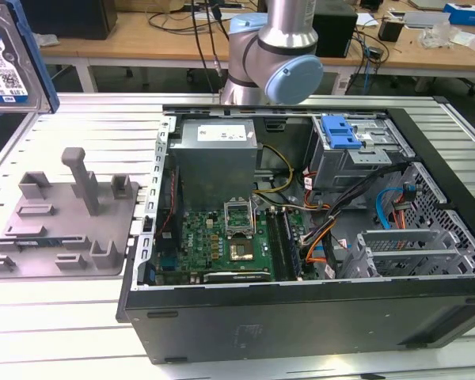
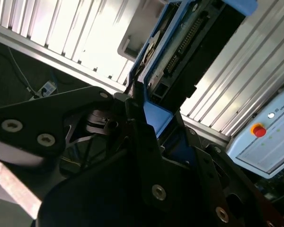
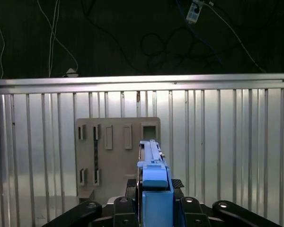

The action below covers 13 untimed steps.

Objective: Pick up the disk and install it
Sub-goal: 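Pick up the disk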

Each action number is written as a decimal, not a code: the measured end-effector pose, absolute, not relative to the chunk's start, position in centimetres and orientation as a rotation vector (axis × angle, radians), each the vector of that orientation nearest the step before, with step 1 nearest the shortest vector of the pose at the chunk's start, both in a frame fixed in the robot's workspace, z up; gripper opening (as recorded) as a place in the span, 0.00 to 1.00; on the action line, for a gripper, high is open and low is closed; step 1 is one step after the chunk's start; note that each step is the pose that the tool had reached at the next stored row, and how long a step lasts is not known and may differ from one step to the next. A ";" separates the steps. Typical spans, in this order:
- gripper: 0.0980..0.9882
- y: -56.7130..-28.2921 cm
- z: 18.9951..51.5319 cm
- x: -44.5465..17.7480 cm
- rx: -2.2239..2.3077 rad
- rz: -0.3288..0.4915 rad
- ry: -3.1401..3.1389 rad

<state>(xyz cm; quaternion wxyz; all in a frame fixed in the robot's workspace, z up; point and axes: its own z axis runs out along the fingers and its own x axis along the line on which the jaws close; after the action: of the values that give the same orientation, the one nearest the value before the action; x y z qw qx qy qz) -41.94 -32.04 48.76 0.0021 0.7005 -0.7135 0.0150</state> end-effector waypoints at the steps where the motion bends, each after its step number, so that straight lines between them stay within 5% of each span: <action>1: 0.30 -32.4 48.8 -41.6 2.197 0.046 -2.238; 13: 0.30 -36.6 48.8 -36.0 2.191 0.030 -2.230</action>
<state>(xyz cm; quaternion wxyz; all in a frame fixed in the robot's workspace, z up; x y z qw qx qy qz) -35.95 -36.62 48.77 0.0076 0.7007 -0.7134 0.0097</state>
